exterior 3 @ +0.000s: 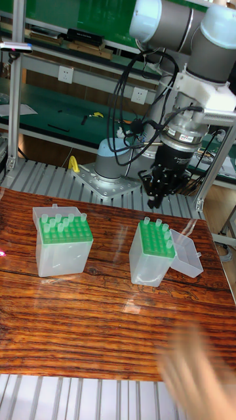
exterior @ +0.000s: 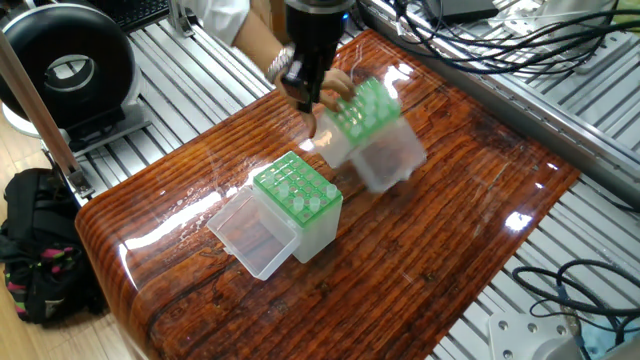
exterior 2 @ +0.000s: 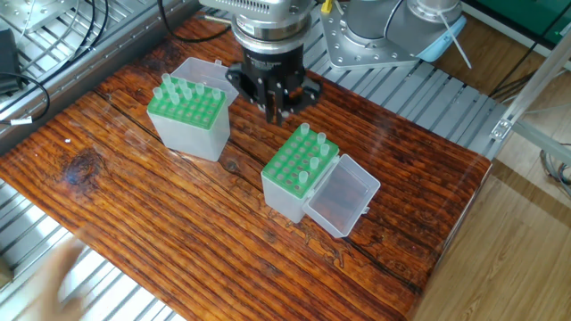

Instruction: Transfer all large pipette tips from one holder to another

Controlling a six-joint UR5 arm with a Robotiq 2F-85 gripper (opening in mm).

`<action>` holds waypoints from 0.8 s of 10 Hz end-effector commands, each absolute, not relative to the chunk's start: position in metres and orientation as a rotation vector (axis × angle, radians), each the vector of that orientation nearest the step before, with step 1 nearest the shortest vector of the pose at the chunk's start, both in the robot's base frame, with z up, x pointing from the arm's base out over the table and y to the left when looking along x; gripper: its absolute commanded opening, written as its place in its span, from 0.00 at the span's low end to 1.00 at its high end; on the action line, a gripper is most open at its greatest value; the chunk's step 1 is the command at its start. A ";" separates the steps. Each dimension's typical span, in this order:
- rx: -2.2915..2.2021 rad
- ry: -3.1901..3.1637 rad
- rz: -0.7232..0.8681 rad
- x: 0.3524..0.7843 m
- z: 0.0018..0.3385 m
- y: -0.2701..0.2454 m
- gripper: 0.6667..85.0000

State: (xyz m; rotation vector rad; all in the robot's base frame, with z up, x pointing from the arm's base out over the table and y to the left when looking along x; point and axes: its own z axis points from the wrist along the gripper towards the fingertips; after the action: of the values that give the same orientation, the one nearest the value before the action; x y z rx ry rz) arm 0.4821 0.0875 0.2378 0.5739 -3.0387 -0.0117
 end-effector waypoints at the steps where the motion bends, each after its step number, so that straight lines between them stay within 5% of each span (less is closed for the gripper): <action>1: 0.643 -2.935 0.058 0.464 0.236 0.068 0.23; 6: 0.685 -3.019 0.092 0.456 0.234 0.005 0.24; 8: 0.738 -3.079 0.042 0.451 0.223 -0.021 0.35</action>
State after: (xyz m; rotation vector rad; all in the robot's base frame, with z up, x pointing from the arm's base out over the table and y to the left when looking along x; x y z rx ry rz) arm 0.4565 0.0094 0.2330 0.6829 -3.0121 0.0773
